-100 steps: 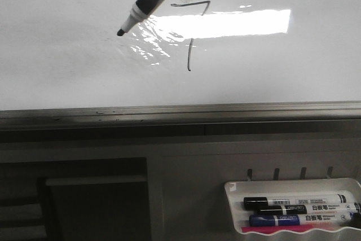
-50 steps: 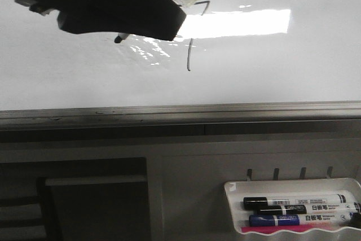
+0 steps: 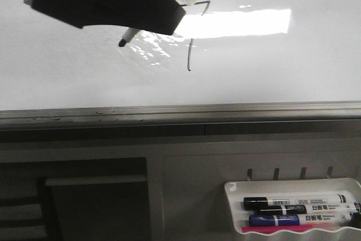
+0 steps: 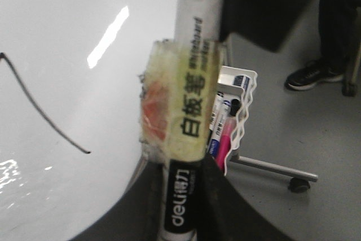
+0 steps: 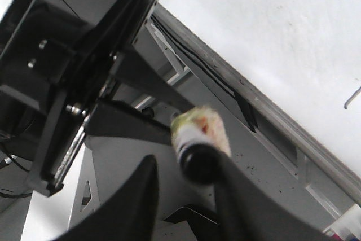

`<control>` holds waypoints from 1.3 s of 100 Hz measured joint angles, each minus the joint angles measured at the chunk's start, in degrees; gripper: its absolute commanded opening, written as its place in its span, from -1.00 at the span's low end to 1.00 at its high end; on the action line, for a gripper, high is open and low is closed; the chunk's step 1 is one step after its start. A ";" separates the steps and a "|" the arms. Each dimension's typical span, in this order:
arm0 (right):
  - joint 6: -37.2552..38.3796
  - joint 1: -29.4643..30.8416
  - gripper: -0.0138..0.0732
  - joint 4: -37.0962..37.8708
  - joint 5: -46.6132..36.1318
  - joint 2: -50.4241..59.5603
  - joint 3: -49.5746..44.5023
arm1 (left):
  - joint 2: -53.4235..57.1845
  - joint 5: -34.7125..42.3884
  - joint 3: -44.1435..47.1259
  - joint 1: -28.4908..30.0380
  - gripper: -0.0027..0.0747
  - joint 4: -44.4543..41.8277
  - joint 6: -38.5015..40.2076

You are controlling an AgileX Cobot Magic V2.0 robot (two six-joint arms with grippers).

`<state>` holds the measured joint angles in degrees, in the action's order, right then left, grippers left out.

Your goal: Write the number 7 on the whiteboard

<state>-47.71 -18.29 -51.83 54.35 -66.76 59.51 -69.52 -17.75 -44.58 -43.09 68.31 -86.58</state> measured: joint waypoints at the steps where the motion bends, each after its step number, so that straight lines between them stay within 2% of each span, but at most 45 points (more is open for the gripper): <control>1: 0.00 0.00 0.26 0.00 0.00 0.00 0.00 | 0.00 0.41 0.00 0.00 -0.98 0.04 0.01; 6: 0.00 0.00 0.47 0.00 0.00 0.00 0.00 | 0.00 1.89 0.00 0.00 -0.98 0.51 0.58; 10: 0.00 0.08 0.52 0.00 0.00 0.00 0.00 | 0.00 3.01 0.00 0.13 -0.98 1.10 0.73; 29: 0.56 4.96 0.52 2.74 -0.46 1.84 0.00 | 2.20 10.87 0.27 0.11 -0.98 7.59 1.35; 45: 3.46 12.89 0.52 9.50 -0.66 6.96 -0.30 | 7.49 22.25 2.88 0.11 -0.98 21.27 1.35; 56: 4.70 17.45 0.52 11.09 -1.28 10.70 -2.42 | 10.61 29.25 5.29 0.11 -0.98 30.40 1.46; 76: 5.00 18.87 0.52 11.14 -3.18 14.39 -8.96 | 9.93 36.38 6.37 0.61 -0.98 34.71 1.68; 91: 5.17 18.87 0.52 10.92 -3.30 14.71 -10.45 | 5.06 34.90 6.37 5.47 -0.98 34.86 3.65; 111: 5.26 18.87 0.52 10.42 -4.61 14.74 -10.57 | -1.32 21.41 3.54 14.74 -0.98 34.86 4.36; 130: 5.26 18.87 0.52 10.28 -5.35 14.74 -10.57 | -5.51 16.03 0.76 17.06 -0.98 34.86 4.40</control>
<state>-42.46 0.57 -41.55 48.99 -52.02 48.93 -75.02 -1.71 -43.82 -26.03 103.17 -82.18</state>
